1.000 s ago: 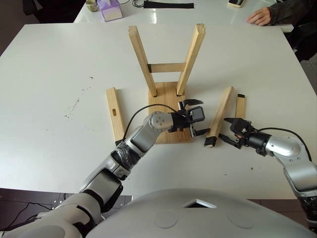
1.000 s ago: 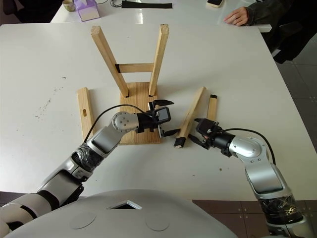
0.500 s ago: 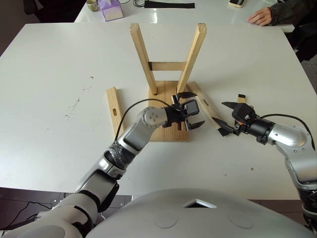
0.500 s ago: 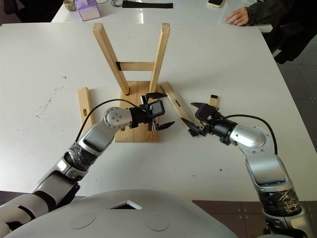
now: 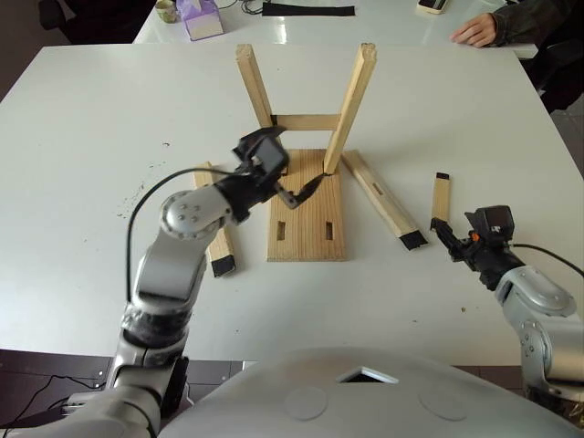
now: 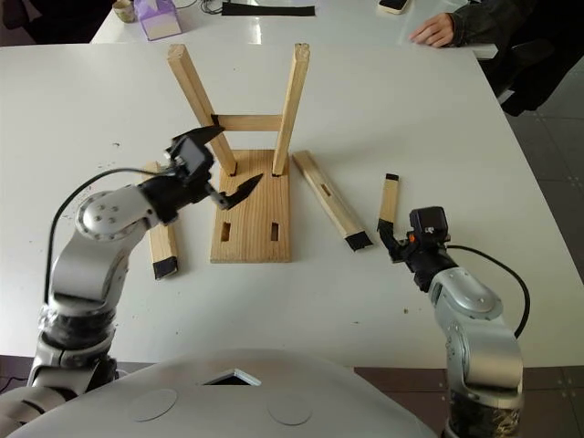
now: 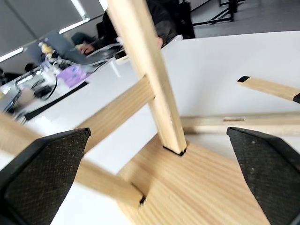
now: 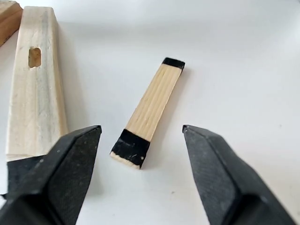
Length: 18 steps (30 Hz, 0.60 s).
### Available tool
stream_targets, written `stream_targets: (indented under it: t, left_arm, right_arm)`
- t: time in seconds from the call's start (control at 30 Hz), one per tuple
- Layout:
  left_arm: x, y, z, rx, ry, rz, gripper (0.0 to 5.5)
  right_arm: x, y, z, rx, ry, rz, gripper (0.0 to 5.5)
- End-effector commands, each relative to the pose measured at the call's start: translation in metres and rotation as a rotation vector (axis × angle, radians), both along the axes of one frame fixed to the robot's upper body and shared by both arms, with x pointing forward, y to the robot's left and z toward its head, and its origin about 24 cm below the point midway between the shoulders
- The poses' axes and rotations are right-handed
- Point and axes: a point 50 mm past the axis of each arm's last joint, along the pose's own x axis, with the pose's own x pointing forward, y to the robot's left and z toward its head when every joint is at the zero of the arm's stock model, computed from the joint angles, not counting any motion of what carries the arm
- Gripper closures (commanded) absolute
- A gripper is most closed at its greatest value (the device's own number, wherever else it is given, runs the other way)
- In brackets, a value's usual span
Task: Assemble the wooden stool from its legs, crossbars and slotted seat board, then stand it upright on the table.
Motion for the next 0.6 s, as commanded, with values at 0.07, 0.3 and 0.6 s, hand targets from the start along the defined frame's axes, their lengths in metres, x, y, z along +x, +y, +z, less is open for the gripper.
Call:
stream_targets:
  t: [0.07, 0.3, 0.6]
  left_arm:
    - [-0.002, 0.0, -0.001, -0.014, 0.019, 0.034, 0.1]
    - [0.003, -0.014, -0.004, -0.018, 0.004, 0.017, 0.1]
    - [0.008, -0.024, -0.006, -0.019, -0.007, -0.005, 0.1]
  right_arm:
    - [0.002, 0.004, -0.006, 0.014, 0.012, -0.106, 2.28]
    - [0.028, -0.005, -0.014, -0.047, -0.029, -0.138, 2.28]
    - [0.036, 0.006, -0.03, -0.039, -0.018, -0.113, 2.28]
